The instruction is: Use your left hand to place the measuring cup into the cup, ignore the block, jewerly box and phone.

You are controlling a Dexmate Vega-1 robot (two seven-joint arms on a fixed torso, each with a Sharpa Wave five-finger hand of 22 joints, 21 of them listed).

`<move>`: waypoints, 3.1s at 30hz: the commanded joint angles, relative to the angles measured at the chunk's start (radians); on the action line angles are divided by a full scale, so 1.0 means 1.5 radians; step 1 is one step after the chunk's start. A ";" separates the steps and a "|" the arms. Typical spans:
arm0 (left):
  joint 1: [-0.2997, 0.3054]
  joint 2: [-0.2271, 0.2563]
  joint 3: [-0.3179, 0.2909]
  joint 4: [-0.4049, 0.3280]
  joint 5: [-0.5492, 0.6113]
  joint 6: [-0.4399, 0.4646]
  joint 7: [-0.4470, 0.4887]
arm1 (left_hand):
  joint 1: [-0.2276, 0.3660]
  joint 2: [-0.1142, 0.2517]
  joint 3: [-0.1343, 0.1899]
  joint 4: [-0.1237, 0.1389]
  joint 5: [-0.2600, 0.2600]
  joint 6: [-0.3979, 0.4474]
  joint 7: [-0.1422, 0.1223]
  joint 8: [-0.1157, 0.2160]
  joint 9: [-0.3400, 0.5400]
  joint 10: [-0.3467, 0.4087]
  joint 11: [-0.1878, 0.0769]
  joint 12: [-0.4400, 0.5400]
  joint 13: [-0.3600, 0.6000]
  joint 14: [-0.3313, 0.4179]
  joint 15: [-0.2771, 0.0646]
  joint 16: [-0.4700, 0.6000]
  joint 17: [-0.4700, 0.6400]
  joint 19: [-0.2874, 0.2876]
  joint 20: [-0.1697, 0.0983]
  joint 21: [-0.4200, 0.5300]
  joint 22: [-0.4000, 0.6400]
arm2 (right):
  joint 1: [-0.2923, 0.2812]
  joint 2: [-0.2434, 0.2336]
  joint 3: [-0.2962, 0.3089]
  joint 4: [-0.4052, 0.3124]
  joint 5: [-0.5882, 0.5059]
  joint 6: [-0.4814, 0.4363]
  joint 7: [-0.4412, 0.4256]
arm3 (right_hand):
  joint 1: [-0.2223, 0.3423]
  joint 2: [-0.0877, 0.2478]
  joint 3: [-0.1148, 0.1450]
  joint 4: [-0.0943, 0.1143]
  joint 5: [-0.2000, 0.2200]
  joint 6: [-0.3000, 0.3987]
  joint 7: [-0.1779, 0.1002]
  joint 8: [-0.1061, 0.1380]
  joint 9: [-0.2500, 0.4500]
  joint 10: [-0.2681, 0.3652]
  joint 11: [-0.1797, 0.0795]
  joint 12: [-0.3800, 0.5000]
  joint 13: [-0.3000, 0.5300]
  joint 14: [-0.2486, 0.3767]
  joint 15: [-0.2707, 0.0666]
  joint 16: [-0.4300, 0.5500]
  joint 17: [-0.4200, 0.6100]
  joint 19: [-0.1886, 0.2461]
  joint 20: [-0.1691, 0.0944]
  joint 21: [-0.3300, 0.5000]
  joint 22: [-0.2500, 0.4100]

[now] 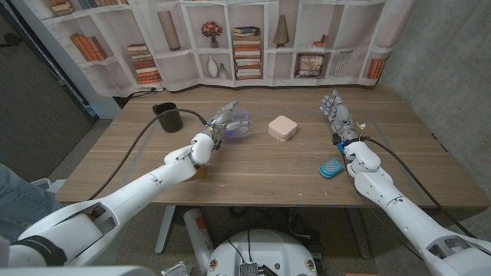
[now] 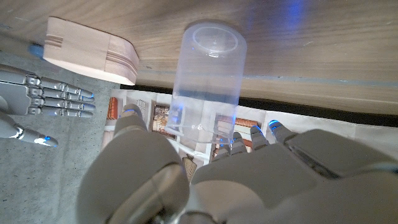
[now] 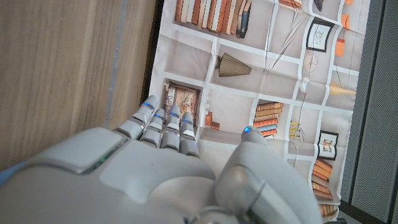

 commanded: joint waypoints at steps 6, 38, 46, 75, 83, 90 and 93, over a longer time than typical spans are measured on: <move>-0.023 -0.024 0.022 0.039 0.012 -0.012 0.010 | 0.013 0.010 0.000 -0.005 0.009 -0.025 0.002 0.011 0.004 0.012 -0.004 0.010 0.002 0.014 -0.013 0.006 0.000 0.020 -0.001 0.013 0.002 | 0.001 0.001 0.006 0.011 0.010 0.005 0.009 | 0.005 0.005 0.002 -0.004 -0.002 0.006 0.000 -0.002 0.004 0.007 0.001 0.001 0.002 0.004 0.001 -0.001 0.002 0.007 -0.006 -0.002 0.004; -0.025 -0.031 0.033 0.037 0.024 -0.002 0.026 | 0.112 0.061 0.010 -0.033 0.029 0.233 -0.048 0.074 0.003 0.228 -0.084 0.065 0.003 0.191 -0.091 0.040 0.002 0.139 -0.023 0.041 0.005 | -0.001 0.007 0.011 0.037 0.026 0.014 0.031 | 0.005 0.008 0.001 -0.006 -0.004 0.007 -0.002 -0.002 0.004 0.011 0.000 0.002 0.003 0.008 0.001 0.000 0.003 0.009 -0.005 -0.009 0.005; -0.028 -0.035 0.033 0.047 0.019 -0.008 0.026 | 0.133 0.074 0.015 -0.038 0.030 0.276 -0.055 0.080 0.003 0.268 -0.096 0.068 0.003 0.227 -0.104 0.043 0.002 0.178 -0.030 0.051 0.005 | -0.001 0.004 0.010 0.033 0.024 0.009 0.029 | 0.004 0.008 0.001 -0.006 -0.004 0.007 -0.003 -0.002 0.004 0.013 0.000 0.003 0.003 0.010 0.001 0.000 0.003 0.010 -0.003 -0.011 0.005; -0.012 -0.033 0.015 0.035 -0.006 -0.007 0.042 | 0.215 0.116 0.045 -0.047 -0.004 0.397 -0.102 0.099 0.004 0.365 -0.136 0.052 0.011 0.302 -0.120 0.040 0.008 0.214 0.010 0.058 0.011 | 0.004 0.003 0.006 0.033 0.022 0.002 0.030 | 0.003 0.009 -0.001 -0.008 -0.006 0.008 -0.003 -0.003 0.004 0.015 0.000 0.003 0.004 0.012 0.002 0.000 0.003 0.012 -0.002 -0.017 0.005; -0.003 -0.022 0.004 0.014 -0.013 -0.001 0.041 | 0.213 0.118 0.044 -0.043 -0.010 0.366 -0.101 0.084 0.005 0.357 -0.131 0.045 0.014 0.295 -0.117 0.034 0.009 0.209 0.017 0.056 0.011 | 0.003 0.001 0.006 0.026 0.019 0.001 0.026 | 0.003 0.010 -0.001 -0.009 -0.006 0.008 -0.003 -0.003 0.004 0.015 0.000 0.003 0.004 0.012 0.001 -0.001 0.003 0.013 -0.002 -0.019 0.005; 0.000 -0.017 -0.002 0.000 -0.016 0.002 0.036 | 0.212 0.119 0.043 -0.042 -0.011 0.366 -0.100 0.083 0.005 0.356 -0.130 0.043 0.016 0.294 -0.116 0.033 0.009 0.208 0.018 0.055 0.011 | 0.000 -0.003 0.008 0.016 0.017 0.000 0.022 | 0.003 0.010 -0.001 -0.009 -0.006 0.008 -0.003 -0.003 0.004 0.015 0.003 0.003 0.004 0.012 0.001 -0.001 0.003 0.013 -0.001 -0.021 0.006; 0.002 -0.016 -0.004 -0.002 -0.018 0.002 0.036 | 0.212 0.119 0.043 -0.041 -0.012 0.368 -0.101 0.083 0.005 0.357 -0.131 0.043 0.016 0.295 -0.117 0.033 0.009 0.208 0.018 0.055 0.011 | -0.001 -0.004 0.008 0.014 0.017 0.000 0.022 | 0.003 0.010 -0.001 -0.009 -0.006 0.008 -0.003 -0.003 0.004 0.015 0.002 0.002 0.004 0.012 0.001 -0.001 0.003 0.014 -0.002 -0.021 0.006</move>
